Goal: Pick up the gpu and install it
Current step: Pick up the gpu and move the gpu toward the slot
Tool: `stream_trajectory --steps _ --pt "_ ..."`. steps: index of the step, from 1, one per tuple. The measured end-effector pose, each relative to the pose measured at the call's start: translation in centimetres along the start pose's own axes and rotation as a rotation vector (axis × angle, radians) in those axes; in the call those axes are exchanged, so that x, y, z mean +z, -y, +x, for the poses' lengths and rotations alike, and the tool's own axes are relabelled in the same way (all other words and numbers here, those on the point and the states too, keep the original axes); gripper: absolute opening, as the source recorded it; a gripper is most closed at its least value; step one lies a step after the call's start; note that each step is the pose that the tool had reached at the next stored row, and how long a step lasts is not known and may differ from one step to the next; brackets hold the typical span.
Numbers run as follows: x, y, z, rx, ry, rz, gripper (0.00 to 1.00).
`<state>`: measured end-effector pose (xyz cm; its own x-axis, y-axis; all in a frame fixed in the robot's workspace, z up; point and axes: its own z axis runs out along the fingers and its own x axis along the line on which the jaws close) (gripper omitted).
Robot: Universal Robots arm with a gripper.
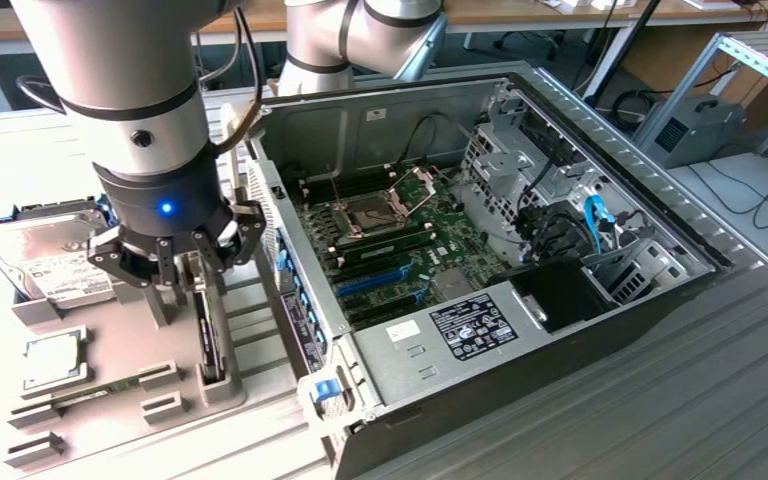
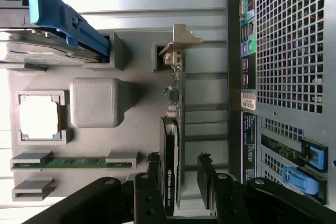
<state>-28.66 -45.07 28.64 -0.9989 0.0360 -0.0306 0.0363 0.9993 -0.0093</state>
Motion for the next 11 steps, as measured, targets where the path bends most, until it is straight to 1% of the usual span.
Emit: stream_trajectory --steps 4,11 --pt "0.39 -0.09 0.0 0.000 0.0000 0.0001 0.42" --pt "1.09 -0.48 0.1 0.000 0.0000 0.0001 0.42"
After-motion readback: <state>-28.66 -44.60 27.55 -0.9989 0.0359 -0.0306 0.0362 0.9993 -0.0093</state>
